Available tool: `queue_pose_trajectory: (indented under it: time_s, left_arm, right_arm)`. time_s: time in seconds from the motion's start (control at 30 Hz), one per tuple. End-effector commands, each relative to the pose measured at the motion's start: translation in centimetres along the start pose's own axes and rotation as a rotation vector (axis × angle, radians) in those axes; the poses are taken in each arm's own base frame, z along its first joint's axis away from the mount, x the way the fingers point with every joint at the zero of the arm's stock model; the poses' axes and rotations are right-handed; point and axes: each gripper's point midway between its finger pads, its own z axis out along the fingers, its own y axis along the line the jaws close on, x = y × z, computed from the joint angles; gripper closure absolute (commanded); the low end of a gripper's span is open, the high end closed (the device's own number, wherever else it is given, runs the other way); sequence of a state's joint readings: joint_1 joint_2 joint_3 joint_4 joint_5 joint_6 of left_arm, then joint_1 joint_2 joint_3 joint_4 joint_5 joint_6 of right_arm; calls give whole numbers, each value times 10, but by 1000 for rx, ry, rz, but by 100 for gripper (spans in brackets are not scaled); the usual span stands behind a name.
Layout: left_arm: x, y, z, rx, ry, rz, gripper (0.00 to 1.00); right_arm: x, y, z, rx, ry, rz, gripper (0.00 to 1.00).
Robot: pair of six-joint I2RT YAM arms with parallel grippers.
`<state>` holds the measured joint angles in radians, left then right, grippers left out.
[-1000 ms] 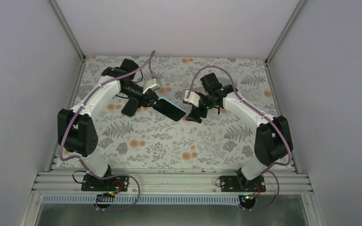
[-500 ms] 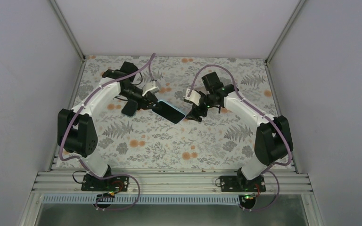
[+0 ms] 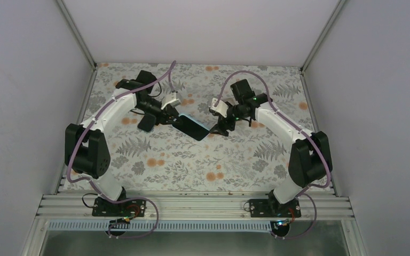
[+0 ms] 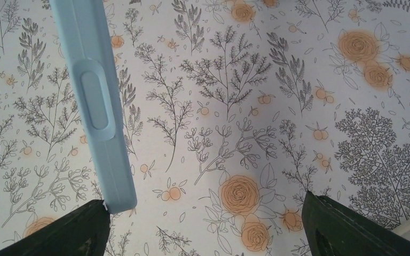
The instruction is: Take the phone out of the phone case
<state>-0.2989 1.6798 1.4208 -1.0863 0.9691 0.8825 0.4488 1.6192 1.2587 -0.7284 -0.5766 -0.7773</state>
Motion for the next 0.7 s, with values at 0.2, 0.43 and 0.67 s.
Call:
queue_pose_trajectory:
  time_s: [0.2,0.43,0.67]
  left_arm:
    - [-17,-14,-7,24,-64,63,98]
    - [-20,-15,-8,32,-76,65,98]
    - [-18,-14,-7,23,-65,62,98]
  right_arm:
    - [-8,-13,-8,42,-36,0,9]
    - [-7,-13,-9,39,-41,3,12]
    - [-7,-6,-11,11,-43,-3,13]
